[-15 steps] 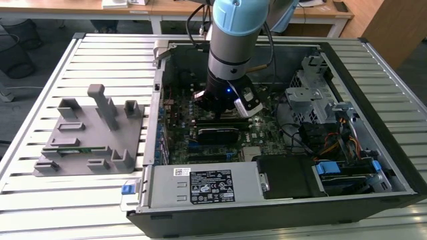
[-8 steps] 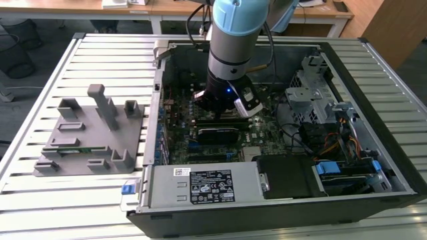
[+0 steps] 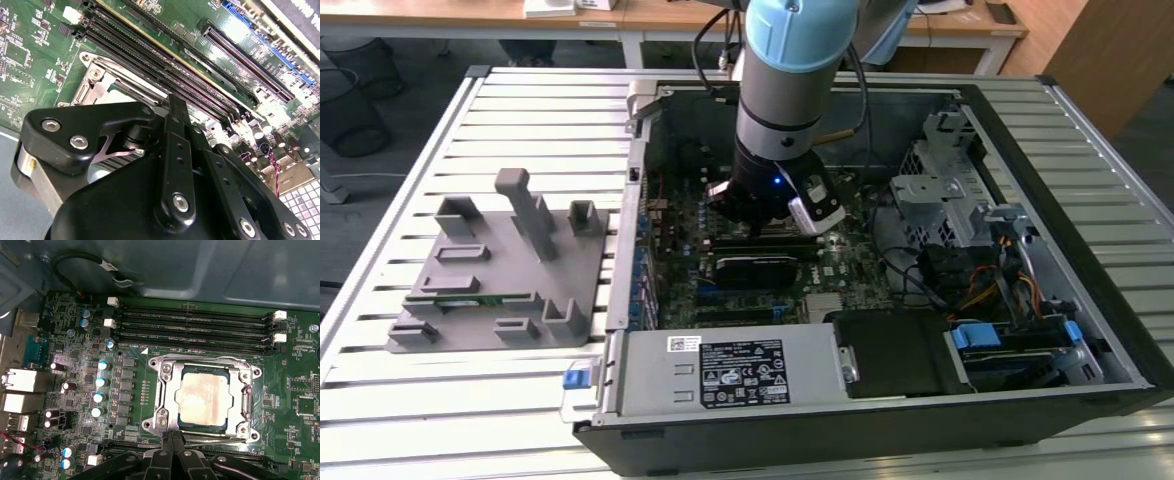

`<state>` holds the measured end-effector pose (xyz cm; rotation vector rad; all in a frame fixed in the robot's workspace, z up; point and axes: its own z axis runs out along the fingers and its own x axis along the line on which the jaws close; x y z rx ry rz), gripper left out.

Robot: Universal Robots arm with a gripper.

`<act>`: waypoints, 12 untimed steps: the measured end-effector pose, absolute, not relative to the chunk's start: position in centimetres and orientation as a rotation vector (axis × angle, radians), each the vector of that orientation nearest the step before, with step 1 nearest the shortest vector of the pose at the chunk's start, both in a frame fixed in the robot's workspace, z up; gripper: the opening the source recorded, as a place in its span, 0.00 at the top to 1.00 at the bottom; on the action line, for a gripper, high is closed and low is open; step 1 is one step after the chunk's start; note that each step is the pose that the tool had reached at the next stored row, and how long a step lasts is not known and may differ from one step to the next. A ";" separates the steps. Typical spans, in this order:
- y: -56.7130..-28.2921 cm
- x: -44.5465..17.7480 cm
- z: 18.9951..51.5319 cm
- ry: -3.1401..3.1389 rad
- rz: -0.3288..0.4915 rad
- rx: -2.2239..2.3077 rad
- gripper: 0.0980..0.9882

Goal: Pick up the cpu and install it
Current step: 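Install the second cpu locking lever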

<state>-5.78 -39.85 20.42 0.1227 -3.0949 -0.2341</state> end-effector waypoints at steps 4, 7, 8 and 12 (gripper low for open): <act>-39.9 -5.8 20.4 -3.095 -0.237 0.123 0.99; -39.9 -5.9 20.4 -3.095 -0.243 0.123 0.99; -39.9 -6.0 20.4 -3.094 -0.244 0.123 0.99; -39.9 -6.3 20.4 -3.094 -0.252 0.123 0.99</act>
